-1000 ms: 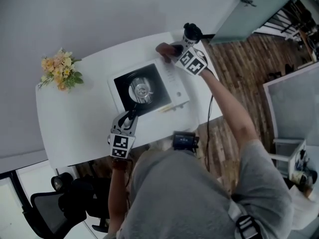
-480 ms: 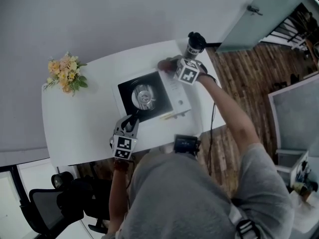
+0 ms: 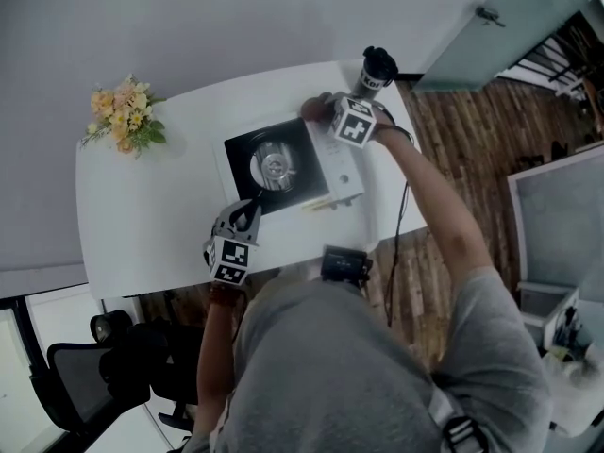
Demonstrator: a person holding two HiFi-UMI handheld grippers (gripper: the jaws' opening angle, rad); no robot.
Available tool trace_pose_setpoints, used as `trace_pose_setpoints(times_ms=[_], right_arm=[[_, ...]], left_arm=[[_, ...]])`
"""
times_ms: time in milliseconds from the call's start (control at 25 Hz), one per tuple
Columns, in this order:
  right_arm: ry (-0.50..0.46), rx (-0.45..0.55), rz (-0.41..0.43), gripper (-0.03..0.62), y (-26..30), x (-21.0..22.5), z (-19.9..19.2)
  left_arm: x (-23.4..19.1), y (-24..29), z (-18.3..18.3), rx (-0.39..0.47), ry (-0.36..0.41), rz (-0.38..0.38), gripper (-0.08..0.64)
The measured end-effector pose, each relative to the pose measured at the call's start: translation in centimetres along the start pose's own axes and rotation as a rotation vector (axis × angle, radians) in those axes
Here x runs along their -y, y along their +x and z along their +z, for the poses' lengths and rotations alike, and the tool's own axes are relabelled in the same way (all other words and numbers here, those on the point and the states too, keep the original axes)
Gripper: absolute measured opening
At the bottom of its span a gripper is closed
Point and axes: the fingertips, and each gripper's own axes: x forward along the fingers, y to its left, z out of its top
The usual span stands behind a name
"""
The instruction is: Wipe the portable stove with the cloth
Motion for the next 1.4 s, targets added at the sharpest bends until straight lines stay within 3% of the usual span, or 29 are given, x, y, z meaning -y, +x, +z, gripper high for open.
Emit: trace_pose_setpoints(times_ms=[240,440,640,920,1160,1400], right_arm=[[-0.002,-0.082,0.054,0.081,0.1,-0.6,-0.4],[-0.020,-0.117,0.046,0.080,-0.1,-0.6,-0.7],[0.016,-0.108,0.074,0.080,-0.3,-1.8,-1.1],[-0.021,-0.120,0.066,0.078,-1.2,-3.0,-1.5],[-0.043,-0.102,0.086,0.078,-2.0,-5.0,-2.1],[-0.026,-0.073,0.088,0.077,-3.6,-7.7,-2.3]], left_arm=[[0.0,0.3,-0.2,-0.039,-0.017,-0.045,0.052],[0.0,0.4,0.0,-0.043,-0.018,-0.029,0.051],[0.0,0.3,-0.2,-0.039,-0.018,0.003,0.046],[0.0,0.3,0.0,-0.045,-0.003,0.029,0.044],[0.0,0.4,-0.3,-0.064,-0.028,-0.025,0.045],[-0.1,0.4,-0.3,-0.059,-0.035,-0.028,0.044]])
